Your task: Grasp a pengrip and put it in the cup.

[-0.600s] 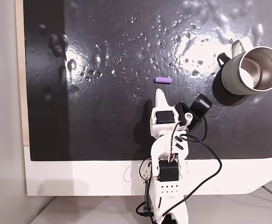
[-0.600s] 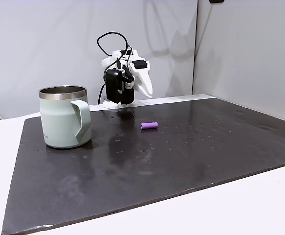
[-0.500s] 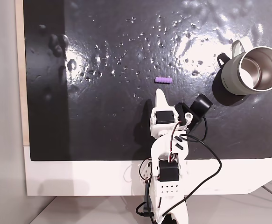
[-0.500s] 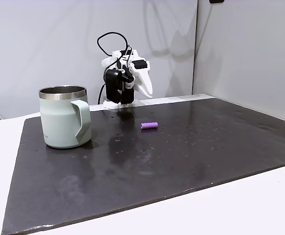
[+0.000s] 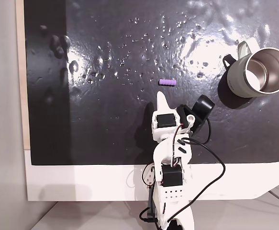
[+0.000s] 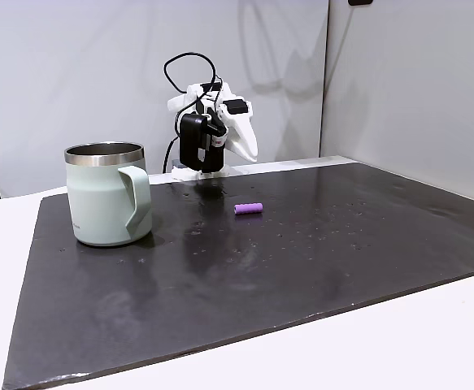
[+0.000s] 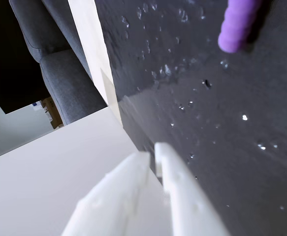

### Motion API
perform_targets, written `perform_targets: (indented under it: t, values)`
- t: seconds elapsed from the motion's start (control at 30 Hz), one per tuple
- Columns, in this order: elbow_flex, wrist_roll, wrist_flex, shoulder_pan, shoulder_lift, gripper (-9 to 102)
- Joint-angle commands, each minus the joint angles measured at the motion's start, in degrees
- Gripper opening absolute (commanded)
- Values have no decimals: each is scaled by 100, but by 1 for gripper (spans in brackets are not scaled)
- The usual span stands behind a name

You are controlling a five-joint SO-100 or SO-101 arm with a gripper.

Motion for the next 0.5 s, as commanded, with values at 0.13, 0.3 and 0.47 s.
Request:
perform_targets:
  t: [0.13,0.3,0.47]
  values:
    - [-2206,-88,817,-149,-1072,0]
    - [-4386,105,1635,-141,-3164,0]
    - [-5528,79,2399,-105,-4403,6]
